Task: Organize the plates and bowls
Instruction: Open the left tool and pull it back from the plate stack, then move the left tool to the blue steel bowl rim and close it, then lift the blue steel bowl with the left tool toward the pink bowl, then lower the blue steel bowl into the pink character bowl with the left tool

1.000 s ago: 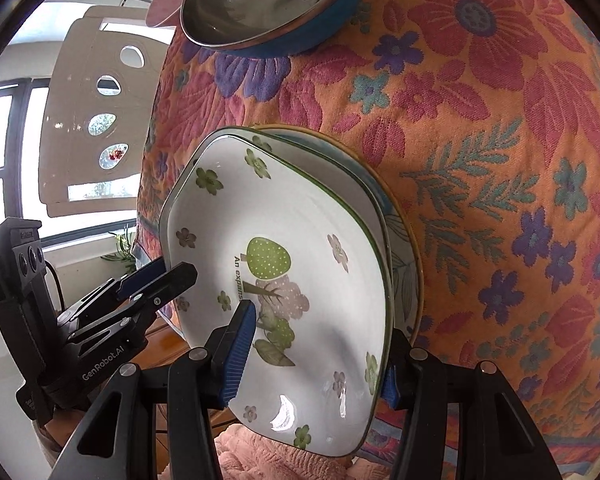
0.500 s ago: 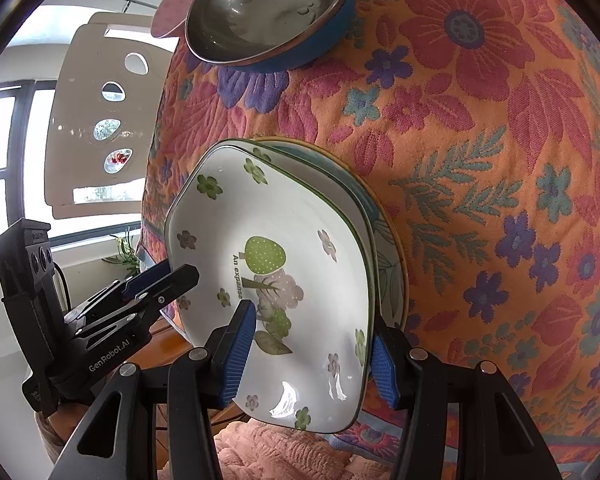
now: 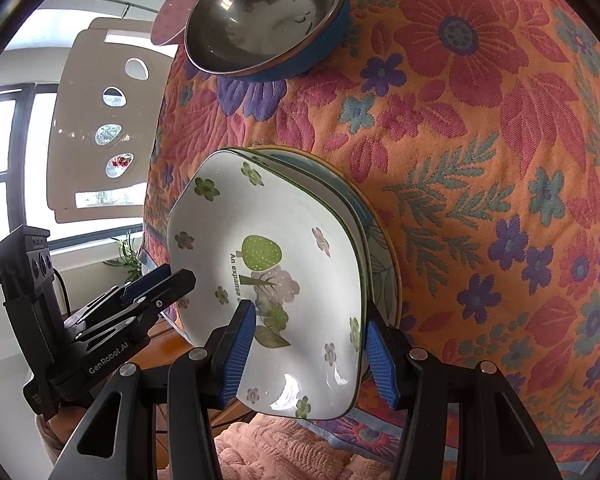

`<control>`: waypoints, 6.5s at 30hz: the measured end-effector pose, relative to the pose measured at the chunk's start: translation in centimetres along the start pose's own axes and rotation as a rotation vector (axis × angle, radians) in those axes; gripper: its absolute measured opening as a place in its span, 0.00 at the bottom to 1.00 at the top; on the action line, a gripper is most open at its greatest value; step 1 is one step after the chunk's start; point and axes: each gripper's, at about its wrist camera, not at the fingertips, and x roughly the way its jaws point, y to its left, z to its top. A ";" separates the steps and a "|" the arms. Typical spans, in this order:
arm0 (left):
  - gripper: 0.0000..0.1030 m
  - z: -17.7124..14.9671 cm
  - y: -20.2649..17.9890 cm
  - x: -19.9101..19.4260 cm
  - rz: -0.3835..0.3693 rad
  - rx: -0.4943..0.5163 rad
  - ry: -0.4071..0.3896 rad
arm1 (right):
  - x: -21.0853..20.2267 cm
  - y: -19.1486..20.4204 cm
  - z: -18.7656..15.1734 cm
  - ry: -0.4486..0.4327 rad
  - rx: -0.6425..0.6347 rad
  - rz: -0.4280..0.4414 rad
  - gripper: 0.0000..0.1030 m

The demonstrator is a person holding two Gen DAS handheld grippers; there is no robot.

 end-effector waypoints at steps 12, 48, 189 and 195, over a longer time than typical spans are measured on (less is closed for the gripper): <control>0.38 0.4 0.0 -0.4 0.010 -0.013 -0.008 | -1.0 -0.3 0.1 -0.019 -0.007 -0.008 0.51; 0.42 11.1 -1.7 -8.2 0.009 0.110 -0.171 | -11.9 3.2 4.7 -0.246 -0.017 0.048 0.51; 0.14 27.0 -1.2 -3.3 -0.064 -0.028 -0.211 | -4.7 7.9 25.3 -0.247 -0.026 -0.042 0.23; 0.14 26.5 -0.1 -2.5 -0.048 -0.033 -0.180 | -3.4 9.0 25.4 -0.215 -0.034 -0.041 0.24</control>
